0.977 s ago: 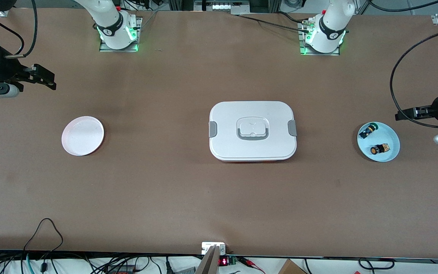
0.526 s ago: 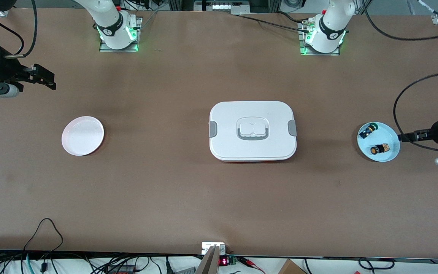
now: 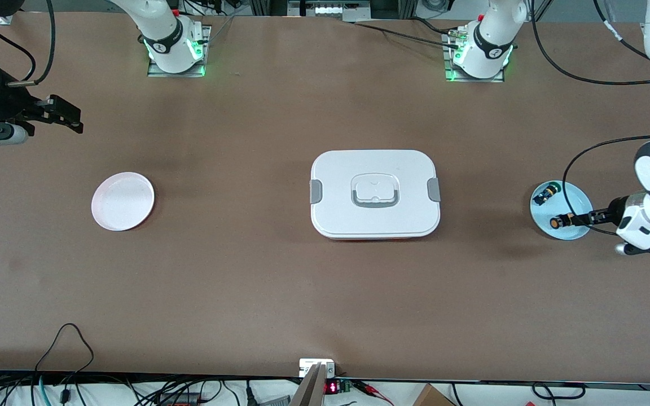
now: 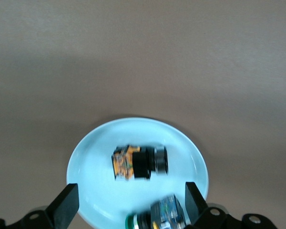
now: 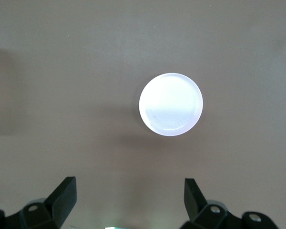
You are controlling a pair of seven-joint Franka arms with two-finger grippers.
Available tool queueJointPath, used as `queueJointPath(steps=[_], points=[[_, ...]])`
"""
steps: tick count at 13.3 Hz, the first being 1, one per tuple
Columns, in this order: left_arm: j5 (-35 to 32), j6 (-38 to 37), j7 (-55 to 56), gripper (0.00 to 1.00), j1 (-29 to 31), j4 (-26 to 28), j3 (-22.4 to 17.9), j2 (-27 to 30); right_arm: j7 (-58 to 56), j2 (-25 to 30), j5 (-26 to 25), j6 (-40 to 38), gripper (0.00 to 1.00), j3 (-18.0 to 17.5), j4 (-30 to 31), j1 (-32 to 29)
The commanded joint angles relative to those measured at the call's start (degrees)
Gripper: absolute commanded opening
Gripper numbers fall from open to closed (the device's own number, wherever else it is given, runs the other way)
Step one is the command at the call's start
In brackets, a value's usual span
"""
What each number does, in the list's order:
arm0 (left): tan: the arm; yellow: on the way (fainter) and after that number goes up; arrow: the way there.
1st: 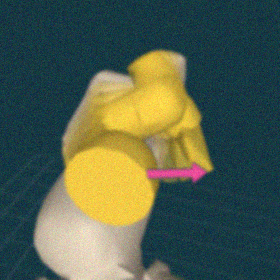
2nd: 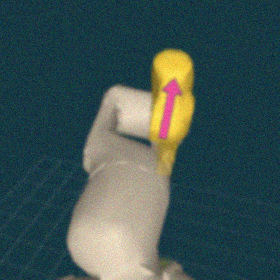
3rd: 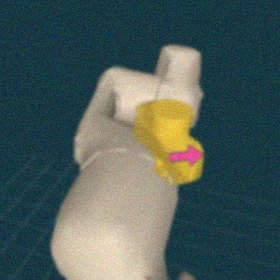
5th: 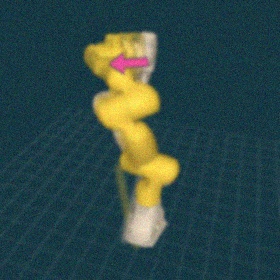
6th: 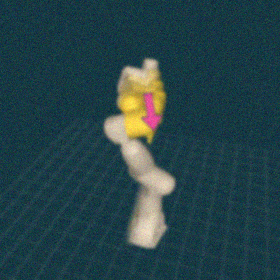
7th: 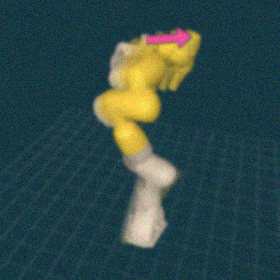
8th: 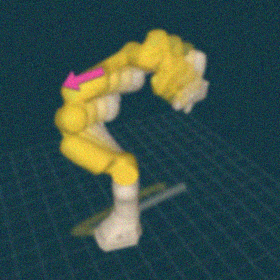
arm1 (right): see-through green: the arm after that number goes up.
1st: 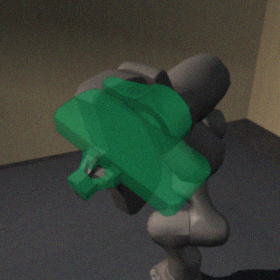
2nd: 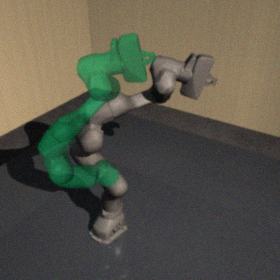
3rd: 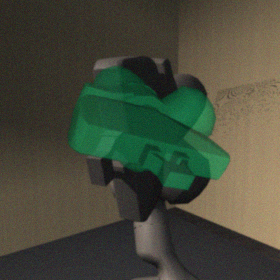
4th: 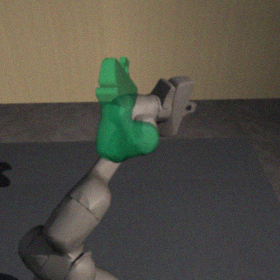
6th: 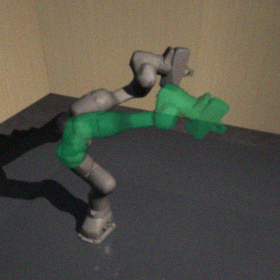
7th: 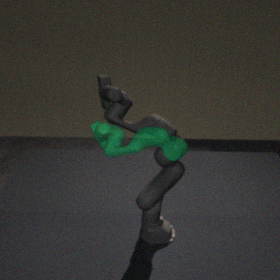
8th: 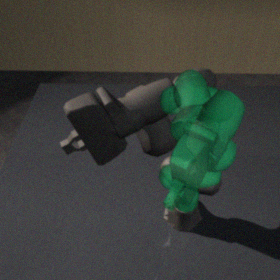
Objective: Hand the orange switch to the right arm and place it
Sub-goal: 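Lower the left gripper and grasp the orange-black switch in the dish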
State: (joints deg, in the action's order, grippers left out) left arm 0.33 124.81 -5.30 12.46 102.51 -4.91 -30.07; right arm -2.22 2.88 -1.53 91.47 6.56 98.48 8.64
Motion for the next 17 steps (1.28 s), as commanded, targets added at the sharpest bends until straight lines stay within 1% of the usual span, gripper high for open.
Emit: queueJointPath(steps=[1,2,7,14,16,17], points=[[0.6,6.6,-1.7,0.97,0.5,4.2,0.3,0.3,0.6,0.2,-0.1,-0.6,1.0,-0.1,-0.6,0.1],[0.6,8.7,-1.7,0.97,0.5,4.4,0.3,-0.8,0.6,0.2,-0.1,-0.6,1.0,-0.1,-0.6,0.1],[0.6,15.1,-1.7,0.97,0.5,8.0,0.3,-1.7,0.6,0.2,-0.1,-0.5,1.0,-0.1,-0.6,0.1],[1.2,15.6,-1.6,0.97,0.5,9.0,0.6,-2.5,0.6,0.2,-0.2,-0.5,1.0,-0.1,-0.6,0.1],[1.1,15.6,-1.7,0.91,0.5,8.9,0.6,-2.6,0.6,0.1,-0.1,-0.5,1.0,-0.1,-0.6,0.1],[1.1,15.6,-1.7,0.79,0.5,9.0,0.6,-2.7,0.6,0.2,-0.1,-0.5,1.0,-0.1,-0.6,0.1]])
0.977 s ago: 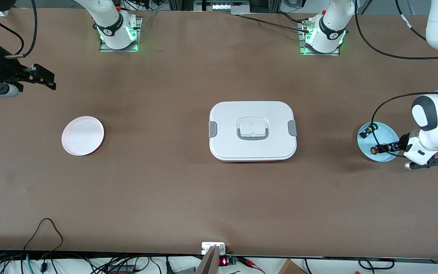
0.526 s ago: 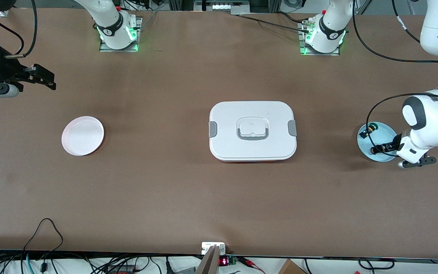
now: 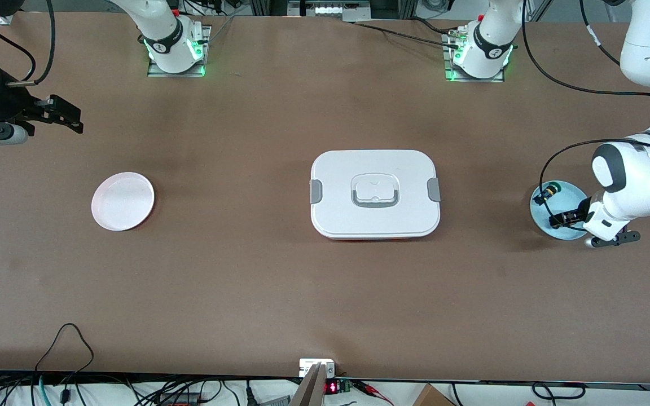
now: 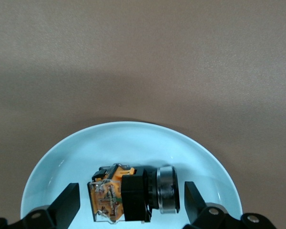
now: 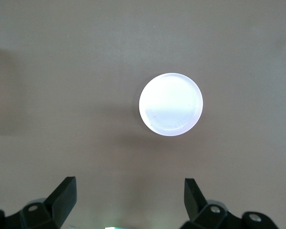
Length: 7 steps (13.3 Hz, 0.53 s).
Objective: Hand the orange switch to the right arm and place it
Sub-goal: 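Lower the left gripper and grasp the orange-black switch in the dish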
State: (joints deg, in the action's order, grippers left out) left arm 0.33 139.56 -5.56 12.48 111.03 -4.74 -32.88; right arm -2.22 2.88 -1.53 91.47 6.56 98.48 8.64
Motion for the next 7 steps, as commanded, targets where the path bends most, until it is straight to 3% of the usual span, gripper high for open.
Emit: queueJointPath(steps=[1,3,4,5,7], points=[[1.1,0.9,-1.6,0.61,0.5,0.3,0.4,-0.3,0.6,0.2,-0.1,-0.6,1.0,-0.1,-0.6,0.1],[1.2,0.9,-1.7,0.5,0.7,-0.1,0.4,-0.3,0.6,0.2,-0.1,-0.6,1.0,-0.1,-0.6,0.1],[1.1,0.7,-1.8,0.37,1.0,-0.2,0.4,-0.3,0.6,0.2,-0.1,-0.7,1.0,-0.1,-0.6,0.1],[1.1,0.1,-2.4,0.15,1.0,-0.2,0.5,0.0,0.6,0.2,-0.1,-0.7,1.0,-0.1,-0.6,0.1],[1.1,-0.1,-2.9,0.15,1.1,-0.3,0.5,0.0,0.6,0.2,-0.1,-0.7,1.0,-0.1,-0.6,0.1]])
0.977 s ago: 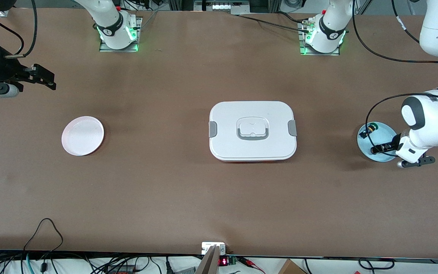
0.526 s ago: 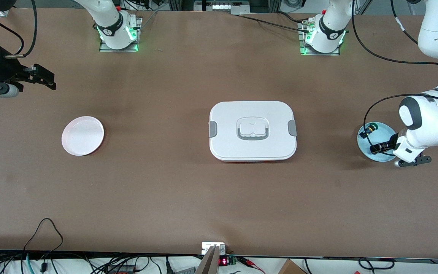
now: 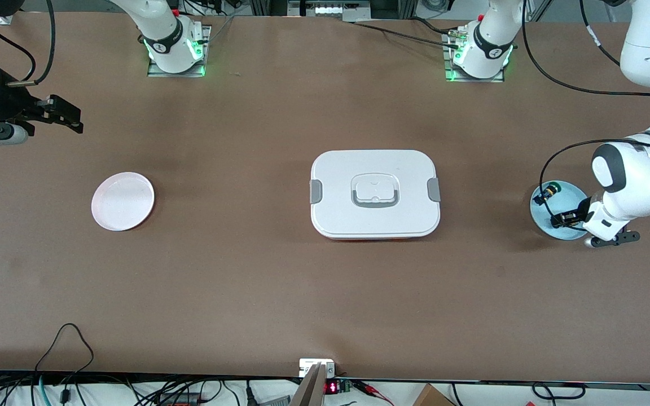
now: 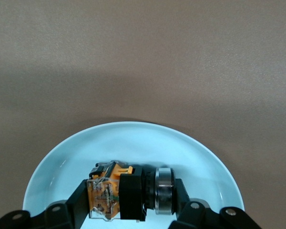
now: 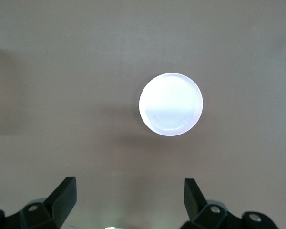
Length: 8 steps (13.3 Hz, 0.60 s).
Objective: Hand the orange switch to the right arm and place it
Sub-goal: 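Lower the left gripper and grasp the orange-black switch in the dish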
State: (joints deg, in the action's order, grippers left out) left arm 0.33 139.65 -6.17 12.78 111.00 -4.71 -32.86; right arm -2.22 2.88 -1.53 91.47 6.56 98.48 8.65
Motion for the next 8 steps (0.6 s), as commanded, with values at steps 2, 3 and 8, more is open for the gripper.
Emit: queueJointPath(steps=[2,3,8], points=[[1.1,-3.7,-2.2,0.15,0.8,-0.9,0.7,0.7,0.5,0.2,-0.1,-0.8,1.0,-0.1,-0.6,0.1],[1.1,-8.5,-2.2,0.15,0.8,-2.7,0.8,1.5,0.5,0.2,-0.2,-0.8,1.0,-0.1,-0.6,0.1],[1.3,-33.4,-1.9,0.15,-0.3,-15.8,2.3,1.6,0.1,0.3,-0.1,-0.9,1.0,0.0,-0.6,0.0]])
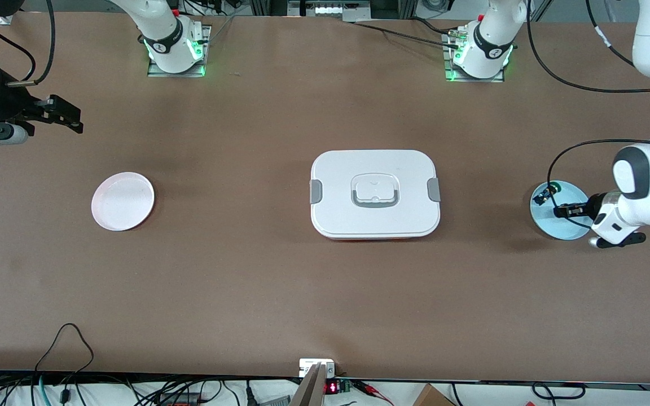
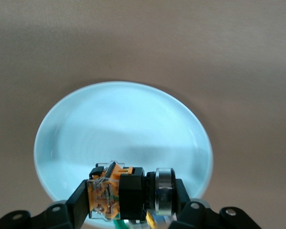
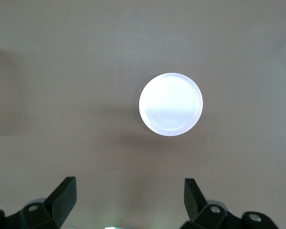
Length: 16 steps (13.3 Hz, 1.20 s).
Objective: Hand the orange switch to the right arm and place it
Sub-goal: 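Lift the switch with the left gripper and carry it over the box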
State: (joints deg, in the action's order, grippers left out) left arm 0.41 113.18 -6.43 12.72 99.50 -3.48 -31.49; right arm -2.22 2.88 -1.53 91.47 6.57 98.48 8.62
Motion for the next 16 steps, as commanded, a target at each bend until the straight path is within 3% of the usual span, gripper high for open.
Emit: queueJointPath(steps=[1,6,9,14,16], points=[[1.8,-10.3,-1.1,0.15,-0.2,-6.1,2.0,0.3,0.3,0.3,-0.1,-0.9,1.0,0.0,-0.6,0.0],[16.3,-23.5,-1.3,0.13,-0.5,-11.2,2.5,0.3,0.6,0.4,-0.2,-0.9,1.0,0.5,-1.2,-0.5],[24.5,-30.7,-1.3,0.13,0.1,-14.1,6.5,0.4,0.6,0.4,-0.2,-0.9,1.0,0.4,-1.2,-0.4],[43.6,-34.5,-6.8,0.13,-0.1,-14.1,7.3,0.4,0.7,0.5,-0.2,-1.0,1.0,0.4,-1.2,-0.4],[45.5,-34.6,-13.6,0.13,0.4,-13.6,11.3,0.4,0.6,0.5,-0.2,-1.6,1.0,0.4,-1.2,-0.4]])
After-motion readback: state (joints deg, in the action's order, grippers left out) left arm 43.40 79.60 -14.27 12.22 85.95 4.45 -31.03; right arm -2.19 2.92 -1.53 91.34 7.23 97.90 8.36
